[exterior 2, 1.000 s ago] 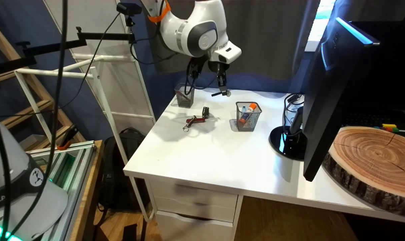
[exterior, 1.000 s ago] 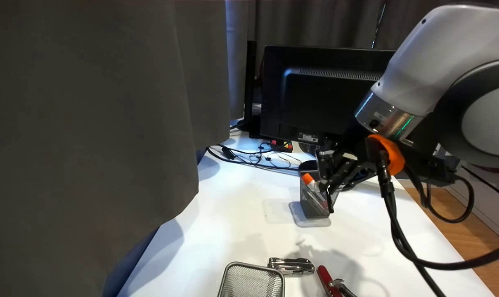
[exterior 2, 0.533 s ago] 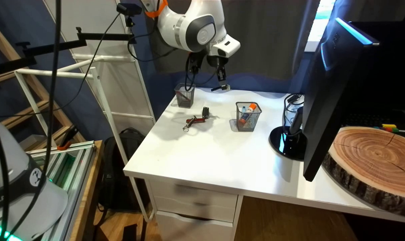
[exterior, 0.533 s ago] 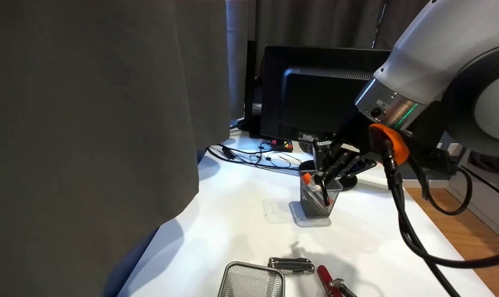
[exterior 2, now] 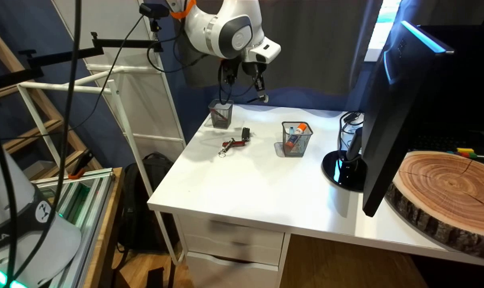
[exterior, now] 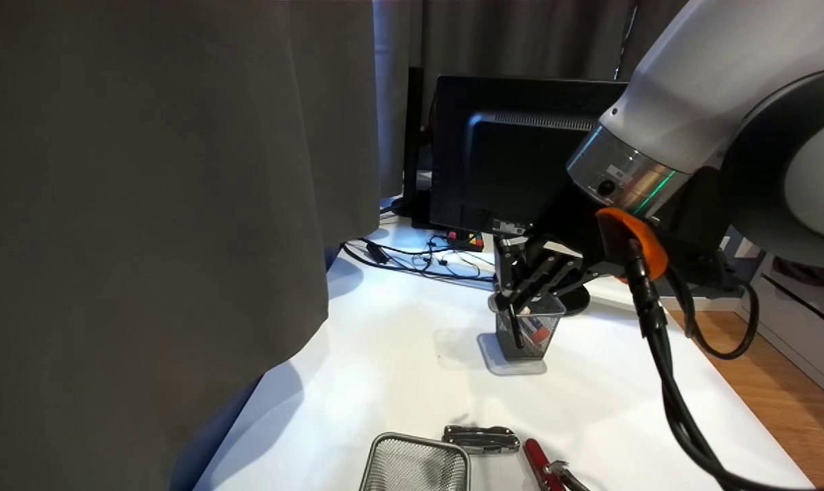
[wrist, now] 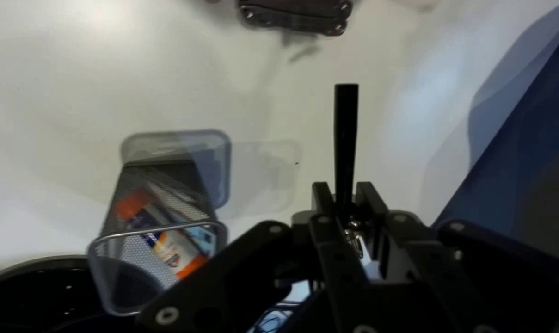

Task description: Put the black object in the basket on the left.

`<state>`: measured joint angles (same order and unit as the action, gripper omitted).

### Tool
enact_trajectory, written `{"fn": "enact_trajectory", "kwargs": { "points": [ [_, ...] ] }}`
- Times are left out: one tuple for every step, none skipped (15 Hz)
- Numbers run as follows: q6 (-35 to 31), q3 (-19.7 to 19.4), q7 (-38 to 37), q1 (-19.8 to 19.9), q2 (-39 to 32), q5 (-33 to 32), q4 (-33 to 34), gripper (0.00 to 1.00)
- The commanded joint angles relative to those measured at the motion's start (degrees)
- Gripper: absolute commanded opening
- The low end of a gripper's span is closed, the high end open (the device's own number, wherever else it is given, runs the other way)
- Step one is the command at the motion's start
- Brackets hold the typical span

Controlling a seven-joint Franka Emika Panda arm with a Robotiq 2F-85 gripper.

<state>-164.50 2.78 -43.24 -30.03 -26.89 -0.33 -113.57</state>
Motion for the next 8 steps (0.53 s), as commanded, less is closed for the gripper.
{"fn": "enact_trajectory", "kwargs": {
  "points": [
    [0.8, 3.8, 5.8, -1.2, -1.6, -1.1, 4.9, 0.04],
    [1.4, 4.3, 7.2, -1.8, -1.6, -1.1, 5.6, 0.04],
    [2.3, 4.3, 8.0, -2.9, -1.6, -1.4, 6.1, 0.04],
    [3.4, 4.2, 8.8, -3.7, -1.7, -1.5, 6.6, 0.04],
    [4.1, 5.1, 10.3, -3.7, -2.3, -0.7, 7.2, 0.04],
    [4.8, 5.9, 11.5, -3.8, -2.9, 0.1, 7.7, 0.04],
    [5.9, 6.9, 13.1, -3.6, -3.5, 0.6, 8.4, 0.04],
    [7.1, 6.9, 13.8, -4.1, -4.2, 0.4, 9.2, 0.04]
  ]
}}
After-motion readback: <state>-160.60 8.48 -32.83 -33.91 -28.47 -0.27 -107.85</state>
